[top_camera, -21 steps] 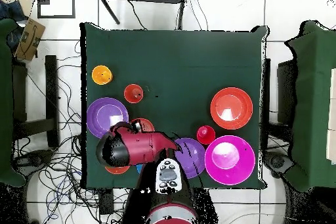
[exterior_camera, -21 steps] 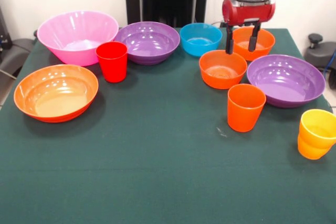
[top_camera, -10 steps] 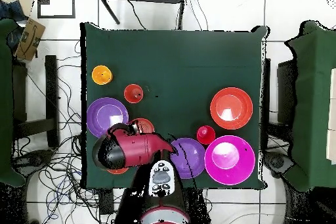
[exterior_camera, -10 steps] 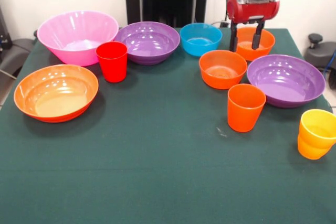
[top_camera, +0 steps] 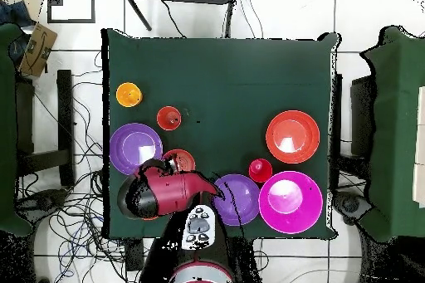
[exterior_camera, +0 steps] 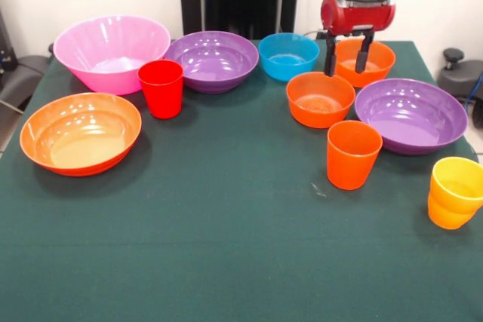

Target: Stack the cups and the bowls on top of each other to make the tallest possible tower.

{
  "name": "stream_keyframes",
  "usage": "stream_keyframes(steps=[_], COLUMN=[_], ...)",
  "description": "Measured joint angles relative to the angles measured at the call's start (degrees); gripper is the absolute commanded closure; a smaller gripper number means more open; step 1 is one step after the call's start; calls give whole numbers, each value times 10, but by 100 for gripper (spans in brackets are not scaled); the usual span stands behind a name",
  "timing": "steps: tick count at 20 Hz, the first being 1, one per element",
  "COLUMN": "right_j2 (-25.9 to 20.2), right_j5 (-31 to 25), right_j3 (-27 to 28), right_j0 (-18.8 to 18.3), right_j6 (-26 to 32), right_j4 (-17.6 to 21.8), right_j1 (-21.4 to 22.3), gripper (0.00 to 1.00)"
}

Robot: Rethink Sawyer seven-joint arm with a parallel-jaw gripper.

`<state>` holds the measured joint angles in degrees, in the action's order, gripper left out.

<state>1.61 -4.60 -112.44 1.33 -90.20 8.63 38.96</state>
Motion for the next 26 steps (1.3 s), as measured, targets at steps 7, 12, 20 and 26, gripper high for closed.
stream_keyframes(steps=[7, 12, 20, 26], right_j2=[22, 26, 19, 14], right_j5=[68, 90, 92, 92], right_j3=[0, 0, -2, -9], right_j0=[8, 12, 8, 3], right_j6=[0, 0, 0, 0], right_j4=[6, 6, 6, 6], right_j1=[-29, -43, -63, -69], gripper=[0, 0, 0, 0])
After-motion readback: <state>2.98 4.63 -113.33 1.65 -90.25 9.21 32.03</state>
